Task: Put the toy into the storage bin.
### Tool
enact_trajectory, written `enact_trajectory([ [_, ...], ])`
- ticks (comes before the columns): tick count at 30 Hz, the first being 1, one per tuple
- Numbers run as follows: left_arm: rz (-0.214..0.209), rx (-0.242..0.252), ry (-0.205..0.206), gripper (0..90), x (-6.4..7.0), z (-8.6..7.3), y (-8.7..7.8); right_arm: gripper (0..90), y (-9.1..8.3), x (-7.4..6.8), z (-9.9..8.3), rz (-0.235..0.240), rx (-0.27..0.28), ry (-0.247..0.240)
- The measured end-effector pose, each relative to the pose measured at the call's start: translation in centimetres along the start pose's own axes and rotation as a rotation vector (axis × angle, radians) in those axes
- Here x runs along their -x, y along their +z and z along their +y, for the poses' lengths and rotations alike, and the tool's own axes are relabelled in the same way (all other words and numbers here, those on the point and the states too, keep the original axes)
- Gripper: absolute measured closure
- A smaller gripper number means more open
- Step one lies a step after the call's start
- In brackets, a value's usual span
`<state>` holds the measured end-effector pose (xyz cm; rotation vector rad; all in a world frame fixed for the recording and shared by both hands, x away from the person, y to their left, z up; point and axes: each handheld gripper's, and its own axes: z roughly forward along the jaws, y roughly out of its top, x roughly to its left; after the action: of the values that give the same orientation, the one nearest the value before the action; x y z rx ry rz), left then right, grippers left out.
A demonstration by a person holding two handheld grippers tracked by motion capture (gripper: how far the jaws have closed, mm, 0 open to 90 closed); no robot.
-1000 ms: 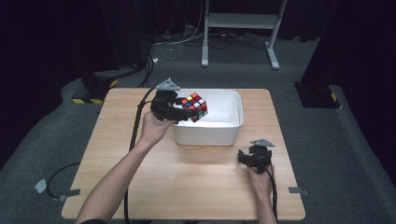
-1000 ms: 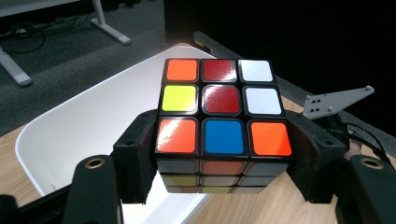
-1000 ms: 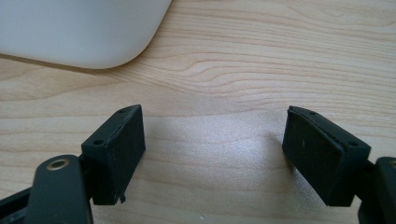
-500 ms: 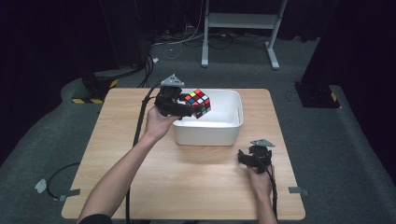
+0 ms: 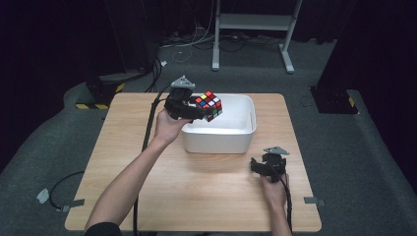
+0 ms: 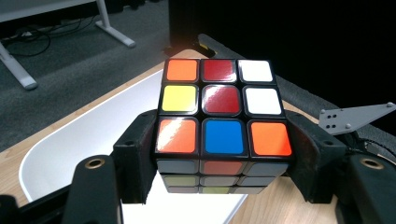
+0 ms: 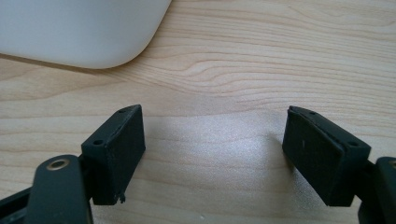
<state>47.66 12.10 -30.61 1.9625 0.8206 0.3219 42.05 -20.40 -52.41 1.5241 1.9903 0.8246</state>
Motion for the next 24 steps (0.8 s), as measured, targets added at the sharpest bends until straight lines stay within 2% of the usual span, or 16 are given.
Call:
enact_trajectory([
  [8,0.019,-0.003,-0.006,34.2,-0.5,0.3,0.4,21.0,0.0,0.0,0.0,0.000,0.000,0.000],
  [16,0.032,-0.005,0.007,34.2,-0.5,1.0,0.8,21.0,0.0,0.0,0.0,0.000,0.000,0.000],
  [19,0.031,0.005,0.001,34.2,-0.5,1.1,0.9,21.0,0.0,0.0,0.0,0.000,-0.001,0.000],
  [24,0.036,-0.005,0.000,34.2,-0.7,1.2,1.3,21.0,0.0,0.0,0.0,0.001,0.000,0.000],
])
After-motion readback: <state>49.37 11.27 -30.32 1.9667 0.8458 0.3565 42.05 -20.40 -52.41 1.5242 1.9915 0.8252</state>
